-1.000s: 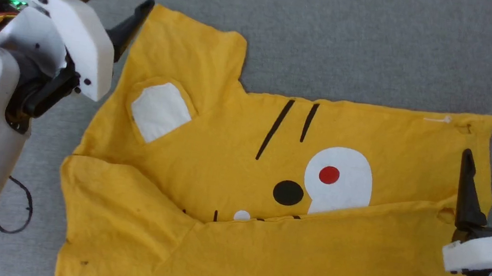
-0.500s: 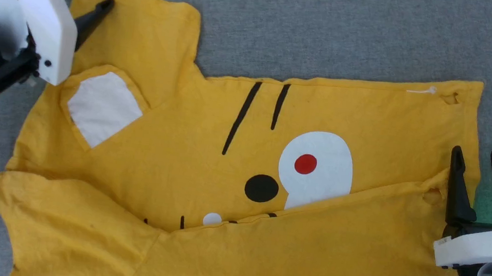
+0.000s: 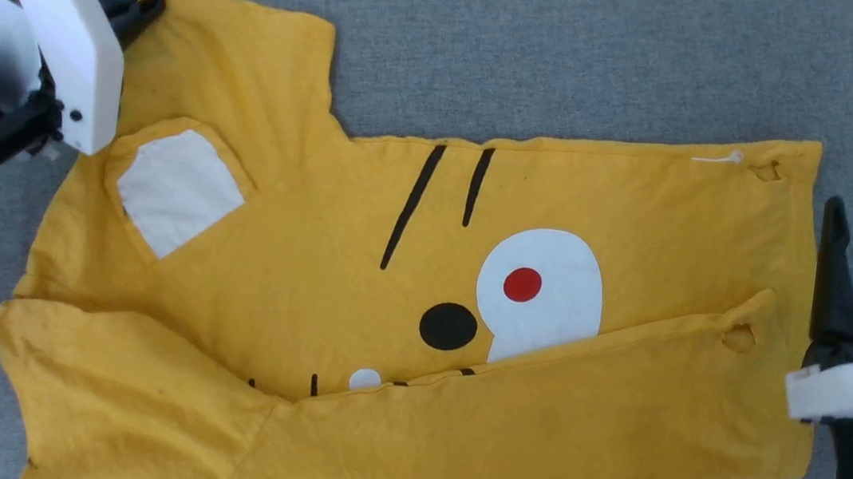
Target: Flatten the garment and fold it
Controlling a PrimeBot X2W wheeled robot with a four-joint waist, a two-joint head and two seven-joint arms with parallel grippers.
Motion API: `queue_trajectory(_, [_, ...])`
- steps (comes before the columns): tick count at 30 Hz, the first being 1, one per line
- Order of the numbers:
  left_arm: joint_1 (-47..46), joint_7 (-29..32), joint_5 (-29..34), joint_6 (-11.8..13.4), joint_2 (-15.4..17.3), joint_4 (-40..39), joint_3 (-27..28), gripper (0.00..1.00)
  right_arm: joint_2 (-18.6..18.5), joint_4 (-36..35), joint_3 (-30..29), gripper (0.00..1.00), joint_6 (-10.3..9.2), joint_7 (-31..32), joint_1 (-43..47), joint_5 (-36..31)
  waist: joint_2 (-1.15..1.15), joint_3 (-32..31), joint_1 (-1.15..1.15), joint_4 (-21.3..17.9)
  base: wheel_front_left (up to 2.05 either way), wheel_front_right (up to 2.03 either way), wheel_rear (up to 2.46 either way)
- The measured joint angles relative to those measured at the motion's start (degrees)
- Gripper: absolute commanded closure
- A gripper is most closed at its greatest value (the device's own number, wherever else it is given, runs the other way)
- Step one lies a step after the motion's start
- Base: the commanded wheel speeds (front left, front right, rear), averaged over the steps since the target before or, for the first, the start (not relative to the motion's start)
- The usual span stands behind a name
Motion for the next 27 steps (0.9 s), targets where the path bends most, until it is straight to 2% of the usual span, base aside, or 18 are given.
queue_trajectory(4, [1.2,-0.7,-0.3,0.0,0.1,0.0,-0.7,1.00,0.0,-2.9,-0.6,0.00,0.00,7.7,-3.2,-1.5,0.00,-1.5,0.00,0.8,0.00,0.00,0.00])
queue_trajectory(9, [1.6,-1.2,-0.5,0.0,-0.1,-0.3,-1.1,1.00,-0.2,-3.0,-3.1,0.00,0.00,19.4,-7.6,-1.4,0.00,-2.1,0.00,2.2,0.00,0.00,0.00])
queue_trajectory(15, [1.6,-2.2,-0.9,0.0,-1.3,-0.4,-1.3,1.00,-6.3,1.4,-1.7,0.00,0.00,29.5,-9.2,1.7,0.00,-1.4,0.00,3.7,0.00,0.00,0.00])
queue_trajectory(19, [1.5,-2.8,-0.9,0.0,-1.8,-0.4,-1.4,1.00,-8.0,4.0,-1.5,0.00,-0.01,32.6,-10.2,3.8,0.00,-0.8,0.00,4.7,0.00,0.00,0.00])
queue_trajectory(26, [0.5,-3.2,-1.0,0.0,-2.0,-0.5,-1.8,1.00,-8.5,6.6,-1.2,0.00,-0.01,33.5,-12.3,5.2,0.00,0.4,0.00,5.9,0.00,0.00,0.00])
queue_trajectory(27, [0.4,-3.2,-1.1,0.0,-2.0,-0.5,-1.8,1.00,-8.4,6.7,-1.3,0.04,-0.01,33.5,-12.7,5.3,0.00,0.6,0.00,6.0,0.00,0.00,0.00])
